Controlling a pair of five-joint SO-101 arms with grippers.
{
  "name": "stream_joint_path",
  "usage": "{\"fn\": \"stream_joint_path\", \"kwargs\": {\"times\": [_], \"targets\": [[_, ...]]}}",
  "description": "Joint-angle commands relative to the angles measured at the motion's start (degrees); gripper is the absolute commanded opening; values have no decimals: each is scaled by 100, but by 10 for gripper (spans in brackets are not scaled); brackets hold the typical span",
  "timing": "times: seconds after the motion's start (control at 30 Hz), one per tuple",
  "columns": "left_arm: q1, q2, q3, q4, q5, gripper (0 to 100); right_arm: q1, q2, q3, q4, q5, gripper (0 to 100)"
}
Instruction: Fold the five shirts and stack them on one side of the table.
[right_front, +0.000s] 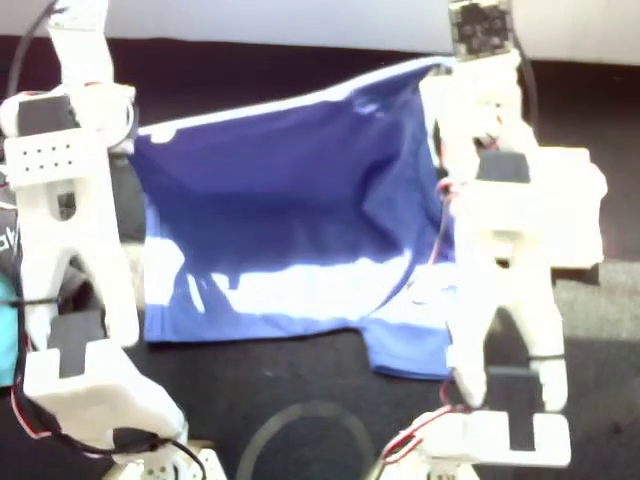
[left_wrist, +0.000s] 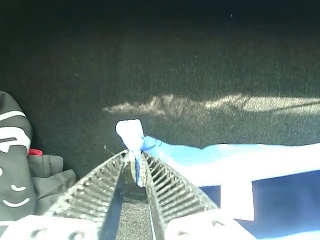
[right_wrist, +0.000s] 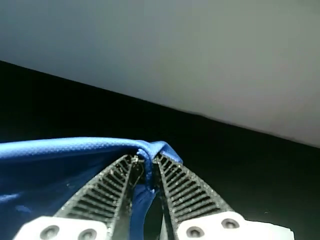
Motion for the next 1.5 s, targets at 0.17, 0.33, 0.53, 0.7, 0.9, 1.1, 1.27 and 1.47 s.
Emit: {"fn": "stream_joint_path", "kwargs": {"times": [0.17,0.33,0.53,0.7,0.9,1.1,1.27,1.47], "targets": [[189,884,-171,-62,-9,9,-13,1042,-13,277,-62,7],[189,1393,-215,167,-9,9,-22,1297,-13,549,-62,7],[171,1710,-224,132,-26,9,-22,1710,-22,549,-62,7],[171,1692,-330,396,-26,9,84,1596,-48,752,-62,7],[180,1727,-875,1811,-35,9,119,664,31,1824,-62,7],[154,1719,-892,2593,-264,9,101,-585,1095,2009,-26,7],[31,1692,-708,2954,-281,9,110,-1727,2747,1982,360,7],[-31,1640,251,2954,-457,9,277,-3345,4479,1807,607,7]]}}
